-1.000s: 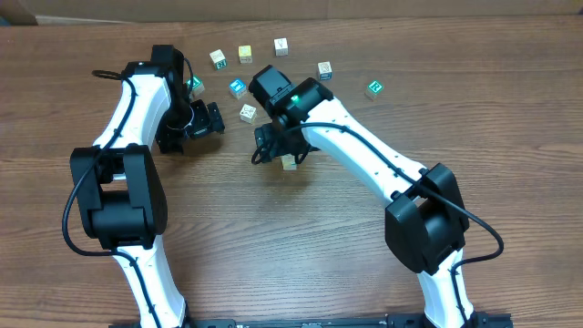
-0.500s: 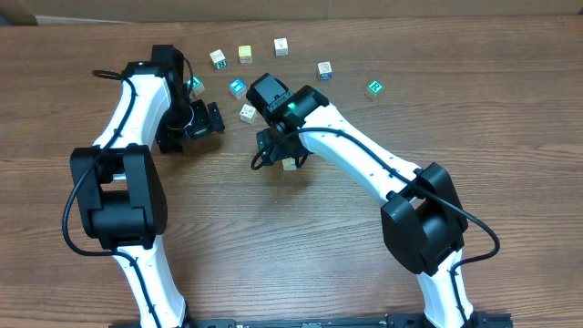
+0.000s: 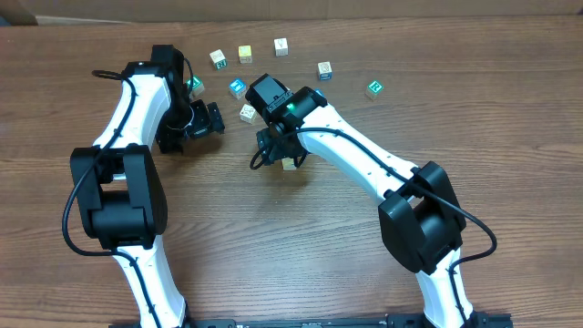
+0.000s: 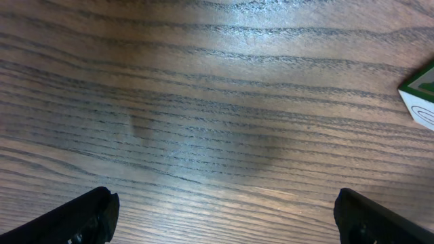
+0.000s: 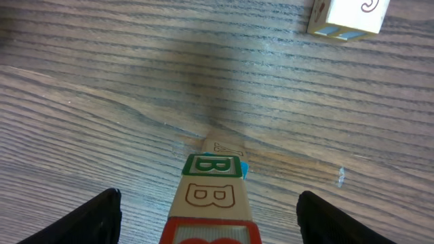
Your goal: Form a tower
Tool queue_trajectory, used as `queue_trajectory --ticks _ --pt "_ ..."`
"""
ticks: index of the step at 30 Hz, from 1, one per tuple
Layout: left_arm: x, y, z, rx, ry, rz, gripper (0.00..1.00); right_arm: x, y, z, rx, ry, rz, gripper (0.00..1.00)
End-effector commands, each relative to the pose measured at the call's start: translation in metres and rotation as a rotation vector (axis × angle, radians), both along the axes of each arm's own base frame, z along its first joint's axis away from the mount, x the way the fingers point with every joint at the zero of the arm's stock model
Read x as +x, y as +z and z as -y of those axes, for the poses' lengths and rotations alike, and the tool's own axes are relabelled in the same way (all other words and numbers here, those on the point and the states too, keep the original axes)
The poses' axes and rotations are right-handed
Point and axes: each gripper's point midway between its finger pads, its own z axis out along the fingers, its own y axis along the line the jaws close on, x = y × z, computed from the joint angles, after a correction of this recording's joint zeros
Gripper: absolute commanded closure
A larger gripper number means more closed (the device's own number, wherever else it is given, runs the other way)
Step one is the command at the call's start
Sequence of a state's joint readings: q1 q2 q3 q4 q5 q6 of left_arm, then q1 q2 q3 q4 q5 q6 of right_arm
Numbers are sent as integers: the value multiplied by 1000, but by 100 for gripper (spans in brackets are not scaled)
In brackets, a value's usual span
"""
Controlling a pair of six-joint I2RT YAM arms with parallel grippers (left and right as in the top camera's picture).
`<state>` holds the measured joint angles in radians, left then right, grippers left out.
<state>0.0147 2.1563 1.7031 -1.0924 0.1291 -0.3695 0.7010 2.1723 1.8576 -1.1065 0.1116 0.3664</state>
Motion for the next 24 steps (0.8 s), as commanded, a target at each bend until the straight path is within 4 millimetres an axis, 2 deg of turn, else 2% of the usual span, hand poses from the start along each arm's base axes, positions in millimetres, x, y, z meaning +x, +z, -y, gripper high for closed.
queue_trajectory --ticks 1,6,12,16,19,24 --pt "7 13 -1 10 -6 41 0 1 -14 3 -25 -6 -13 21" --pt "7 13 -1 10 -6 41 0 -1 -26 4 -44 -6 -35 21" --pt "7 13 -1 10 -6 40 0 0 -27 3 -41 -6 -32 24" --pt "7 13 -1 10 -6 41 0 0 -27 3 -42 -6 -33 32" --pt "7 13 -1 10 -6 41 0 0 -28 3 -44 -6 -35 43" --pt "7 13 -1 10 -6 41 0 -1 -28 4 -46 -6 -37 53"
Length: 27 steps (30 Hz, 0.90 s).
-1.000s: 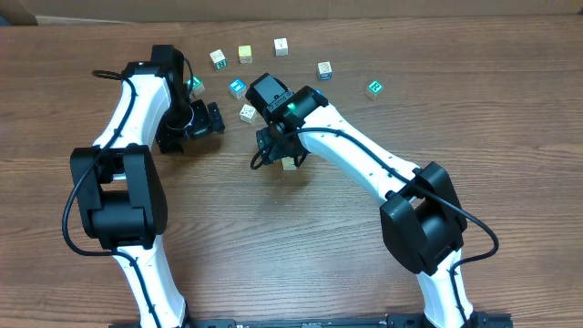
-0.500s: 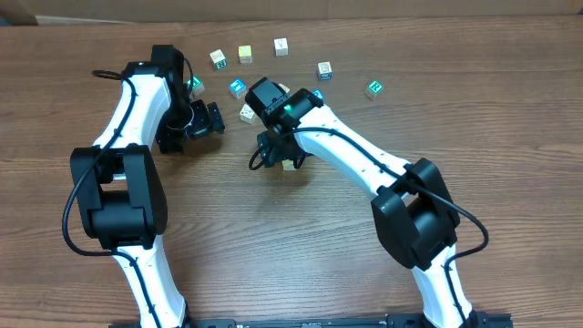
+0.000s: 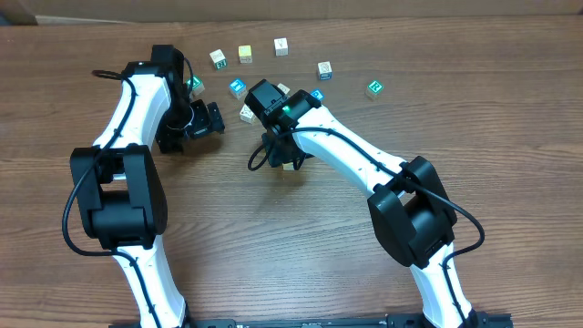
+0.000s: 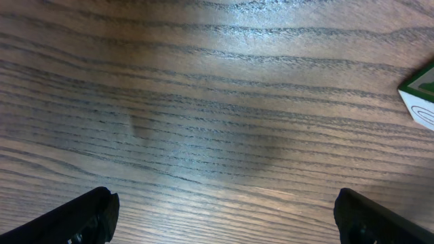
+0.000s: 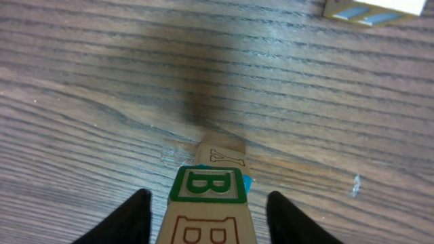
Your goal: Form a tower
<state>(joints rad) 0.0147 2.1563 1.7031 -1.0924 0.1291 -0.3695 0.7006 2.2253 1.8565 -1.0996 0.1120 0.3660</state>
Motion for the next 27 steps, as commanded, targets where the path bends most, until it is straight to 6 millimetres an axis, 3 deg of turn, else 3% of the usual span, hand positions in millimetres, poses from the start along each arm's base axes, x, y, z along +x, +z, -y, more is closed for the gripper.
queue_trajectory --ticks 1,20,27 --pt "7 13 -1 10 -6 41 0 0 -4 3 -15 -6 -2 55" --pt "7 13 -1 10 -6 41 0 0 -3 2 -13 -7 0 78" --pt "7 13 -1 10 -6 41 0 5 13 -2 10 -7 26 81"
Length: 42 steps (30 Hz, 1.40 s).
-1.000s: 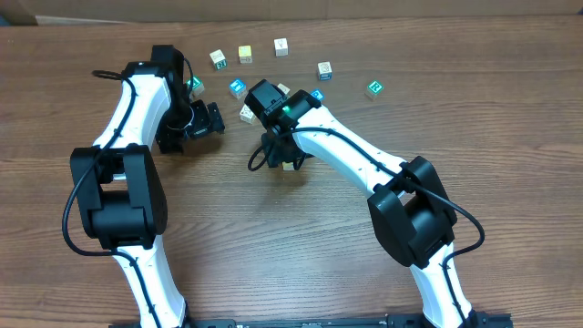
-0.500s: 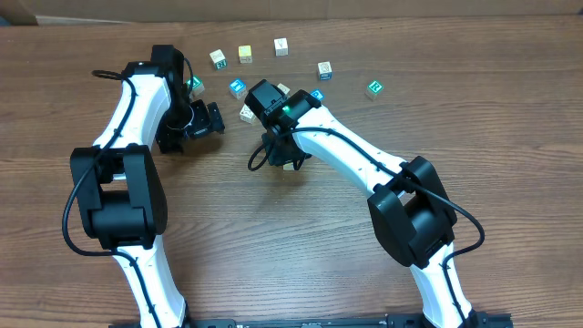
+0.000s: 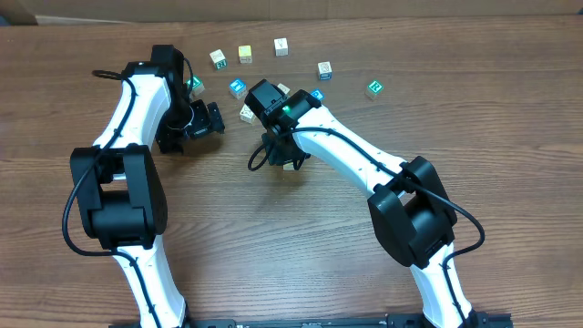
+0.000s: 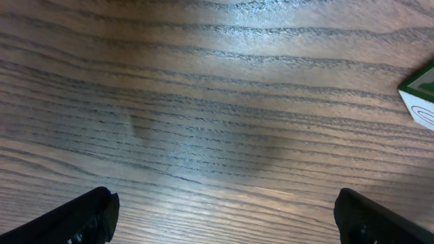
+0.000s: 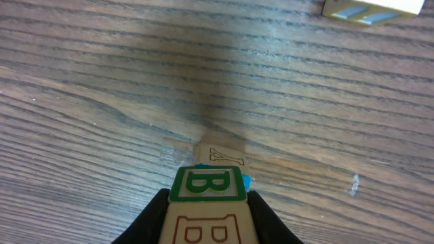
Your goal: Form a tower
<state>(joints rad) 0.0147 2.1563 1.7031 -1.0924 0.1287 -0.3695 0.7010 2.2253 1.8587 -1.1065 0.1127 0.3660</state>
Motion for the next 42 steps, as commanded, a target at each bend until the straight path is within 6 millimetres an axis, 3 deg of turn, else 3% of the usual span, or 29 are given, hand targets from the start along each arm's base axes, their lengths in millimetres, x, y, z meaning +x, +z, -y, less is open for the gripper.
queue_trajectory --ticks 1,8,18,31,42 --pt "7 13 -1 10 -6 41 0 7 17 -3 18 -8 34 81" --pt "7 13 -1 10 -6 41 0 5 39 -1 47 -95 44 81" --pt "7 13 -1 10 -6 41 0 8 41 0 88 -316 57 80" --pt "7 13 -1 10 -6 41 0 12 41 6 63 -334 86 80" --pt "7 13 -1 10 -6 41 0 7 40 -1 87 -285 49 80"
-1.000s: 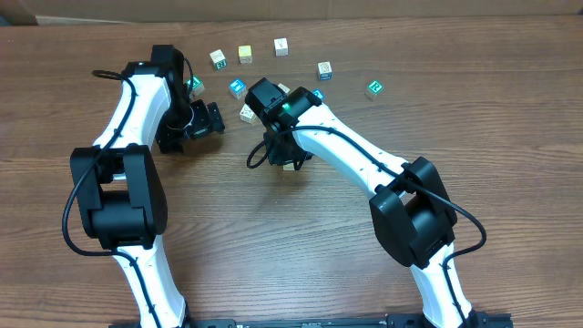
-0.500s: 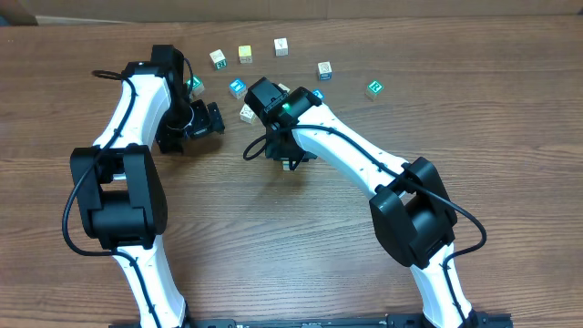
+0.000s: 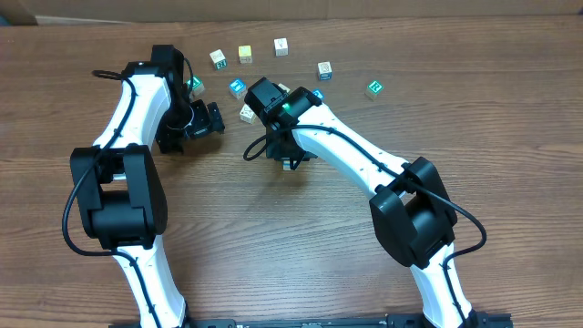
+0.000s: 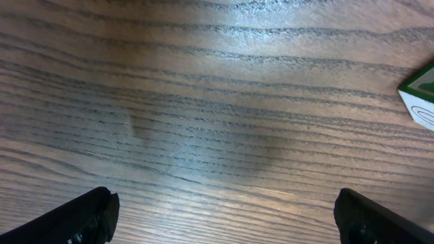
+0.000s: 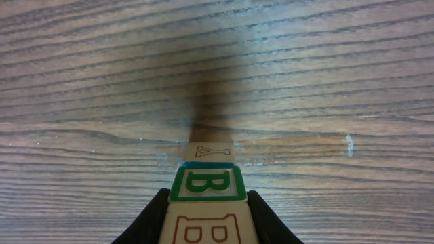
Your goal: Form a tower
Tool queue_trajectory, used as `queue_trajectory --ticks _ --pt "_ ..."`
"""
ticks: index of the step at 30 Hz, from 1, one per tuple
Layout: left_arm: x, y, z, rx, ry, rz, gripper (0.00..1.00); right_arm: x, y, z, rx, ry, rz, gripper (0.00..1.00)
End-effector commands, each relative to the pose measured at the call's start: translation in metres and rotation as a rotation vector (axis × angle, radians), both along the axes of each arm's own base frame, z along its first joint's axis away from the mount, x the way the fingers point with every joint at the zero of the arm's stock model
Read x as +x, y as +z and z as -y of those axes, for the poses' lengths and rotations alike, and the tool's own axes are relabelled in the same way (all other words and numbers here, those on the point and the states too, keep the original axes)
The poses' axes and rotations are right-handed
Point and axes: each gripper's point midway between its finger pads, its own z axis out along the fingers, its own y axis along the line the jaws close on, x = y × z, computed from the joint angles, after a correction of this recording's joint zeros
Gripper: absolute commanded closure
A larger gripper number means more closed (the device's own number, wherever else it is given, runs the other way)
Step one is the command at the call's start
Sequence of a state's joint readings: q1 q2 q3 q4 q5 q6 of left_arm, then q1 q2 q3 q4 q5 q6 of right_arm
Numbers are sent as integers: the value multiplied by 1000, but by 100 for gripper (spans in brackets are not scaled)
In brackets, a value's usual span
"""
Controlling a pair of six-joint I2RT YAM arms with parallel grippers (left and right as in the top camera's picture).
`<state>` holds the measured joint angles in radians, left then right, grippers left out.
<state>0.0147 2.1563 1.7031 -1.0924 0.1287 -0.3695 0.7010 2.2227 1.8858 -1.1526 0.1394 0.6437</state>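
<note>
In the right wrist view, my right gripper (image 5: pixel 207 203) is shut on a wooden block with a green B (image 5: pixel 207 184) on its top face and a brown B on its side. This block sits on a lower block (image 5: pixel 209 153) with a blue top edge, which rests on the table. Overhead, the right gripper (image 3: pixel 284 153) covers the stack near the table's middle. My left gripper (image 4: pixel 220 220) is open over bare wood, with a green-edged block (image 4: pixel 422 95) at the right edge of its view.
Several loose blocks lie along the far side of the wooden table (image 3: pixel 510 164): a yellow one (image 3: pixel 245 54), a white one (image 3: pixel 281 46), a teal one (image 3: pixel 373 88), a blue one (image 3: pixel 237 87). The left arm (image 3: pixel 146 100) stands to the left of the stack.
My right wrist has turned: the wood grain now runs level in its view and the loose block at the top right is gone from it. The B block stays in the jaws.
My right gripper stood open with the B block standing between its wide fingers on the lower block. The fingers then stood closer, then shut on the block, and now the wrist has turned with it. The left arm has stayed still and open.
</note>
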Motion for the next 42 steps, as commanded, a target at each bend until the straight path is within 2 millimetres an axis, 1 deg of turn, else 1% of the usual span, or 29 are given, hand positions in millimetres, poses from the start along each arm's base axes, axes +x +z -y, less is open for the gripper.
queue_trajectory --ticks 1,8,24,37,42 --pt "7 13 -1 10 -6 41 0 6 31 -7 60 -23 56 80" --pt "8 13 -1 10 -6 41 0 6 20 -5 58 -35 57 80" --pt "8 13 -1 10 -6 41 0 7 20 -5 42 41 62 80" --pt "8 13 -1 10 -6 41 0 6 20 -2 27 33 57 80" --pt "8 13 -1 10 -6 41 0 5 19 0 22 3 55 80"
